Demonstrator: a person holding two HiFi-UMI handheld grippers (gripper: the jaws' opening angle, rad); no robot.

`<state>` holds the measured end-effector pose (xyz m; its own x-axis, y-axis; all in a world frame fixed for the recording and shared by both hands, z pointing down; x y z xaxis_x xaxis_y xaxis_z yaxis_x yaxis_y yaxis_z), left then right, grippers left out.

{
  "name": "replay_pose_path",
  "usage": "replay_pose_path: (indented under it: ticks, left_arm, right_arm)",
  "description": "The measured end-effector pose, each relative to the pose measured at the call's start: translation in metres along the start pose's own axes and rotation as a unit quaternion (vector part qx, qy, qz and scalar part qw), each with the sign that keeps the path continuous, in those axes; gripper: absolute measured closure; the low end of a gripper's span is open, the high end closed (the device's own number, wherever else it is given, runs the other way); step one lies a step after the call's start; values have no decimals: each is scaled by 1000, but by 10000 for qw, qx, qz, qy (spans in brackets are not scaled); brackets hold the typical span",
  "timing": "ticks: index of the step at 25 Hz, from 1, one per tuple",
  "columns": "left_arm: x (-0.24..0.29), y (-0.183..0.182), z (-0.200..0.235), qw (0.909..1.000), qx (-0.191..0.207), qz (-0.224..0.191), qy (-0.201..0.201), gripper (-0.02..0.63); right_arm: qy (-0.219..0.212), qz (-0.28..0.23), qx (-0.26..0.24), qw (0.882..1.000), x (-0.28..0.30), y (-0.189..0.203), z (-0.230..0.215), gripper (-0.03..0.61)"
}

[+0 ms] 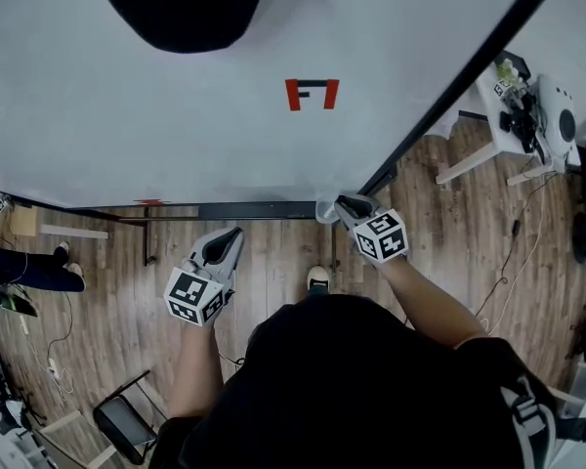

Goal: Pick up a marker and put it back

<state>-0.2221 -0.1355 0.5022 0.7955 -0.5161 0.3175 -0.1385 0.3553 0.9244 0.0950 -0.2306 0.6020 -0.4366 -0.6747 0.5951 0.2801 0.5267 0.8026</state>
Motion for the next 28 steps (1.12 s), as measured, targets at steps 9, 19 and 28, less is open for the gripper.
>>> replay_pose_path:
  ticks: [9, 19, 28]
  left_arm:
    - [-1, 6, 1, 9999, -75, 26, -69, 597]
    - [-3, 7, -4, 9999, -95, 78, -89, 597]
    - [-2, 7, -7, 9999, -78, 68, -65, 597]
  right_arm:
    - [-44, 190, -75, 9998, 17, 14, 2, 515]
    - [-72, 270, -78, 9996, 23, 22, 0, 515]
    - [11, 313, -144, 9994, 22, 22, -3, 509]
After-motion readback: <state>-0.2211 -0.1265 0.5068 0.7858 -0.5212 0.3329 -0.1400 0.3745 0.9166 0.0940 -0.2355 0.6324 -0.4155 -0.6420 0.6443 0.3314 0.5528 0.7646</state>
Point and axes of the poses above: the fingertips, and each gripper's own axes: x forward along the fingers, z to its left, y out of its underside, the point moved 9 cm from there along -x, backward along the fingers, and after that the axes turned 14 degrees about y, right-handed, at the moved point
